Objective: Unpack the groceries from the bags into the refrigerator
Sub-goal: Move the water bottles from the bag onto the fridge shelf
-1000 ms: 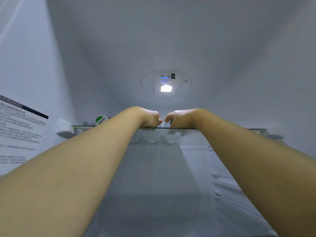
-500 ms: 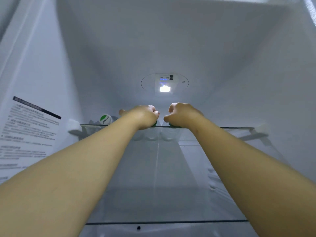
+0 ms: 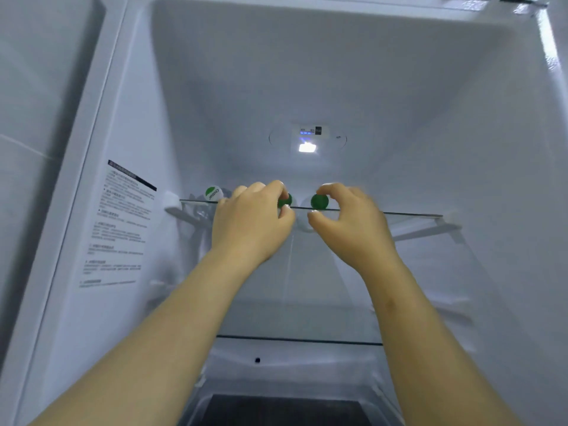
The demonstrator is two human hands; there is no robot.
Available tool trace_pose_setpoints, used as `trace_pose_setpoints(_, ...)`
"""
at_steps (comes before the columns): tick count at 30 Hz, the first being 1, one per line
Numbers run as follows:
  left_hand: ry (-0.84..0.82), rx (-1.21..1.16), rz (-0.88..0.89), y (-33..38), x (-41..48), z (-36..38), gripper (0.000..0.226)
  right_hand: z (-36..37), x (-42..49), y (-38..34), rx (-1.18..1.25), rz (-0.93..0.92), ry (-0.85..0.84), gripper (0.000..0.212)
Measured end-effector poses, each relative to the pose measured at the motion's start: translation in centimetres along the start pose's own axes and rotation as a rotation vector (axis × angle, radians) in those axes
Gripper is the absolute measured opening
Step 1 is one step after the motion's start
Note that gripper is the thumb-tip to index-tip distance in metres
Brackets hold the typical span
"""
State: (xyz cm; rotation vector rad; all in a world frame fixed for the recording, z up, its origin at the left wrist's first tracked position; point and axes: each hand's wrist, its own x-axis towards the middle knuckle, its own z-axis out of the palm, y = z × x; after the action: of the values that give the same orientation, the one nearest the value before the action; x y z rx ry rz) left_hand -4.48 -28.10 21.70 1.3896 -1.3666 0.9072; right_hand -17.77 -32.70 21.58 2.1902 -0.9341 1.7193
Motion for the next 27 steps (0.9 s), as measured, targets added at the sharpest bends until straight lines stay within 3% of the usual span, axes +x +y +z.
trace_pose_setpoints(15, -0.268, -0.095, -0.059, 1.6, -16.7, 1.6, 0.026, 0.8, -17.8, 4.4, 0.072, 0.097, -0.183, 0.036)
trace_pose_setpoints(23, -0.429, -0.165, -0.113, 2.5, -25.0, 2.1, 0.036, -0.3, -26.3, 4.8, 0.003, 0.263, -0.312, 0.058)
trace_pose_setpoints(27, -0.547, -0.223, -0.139, 2.7, -28.8, 1.9, 0.029, -1.5, -30.4, 4.4, -0.071, 0.348, -0.402, 0.050)
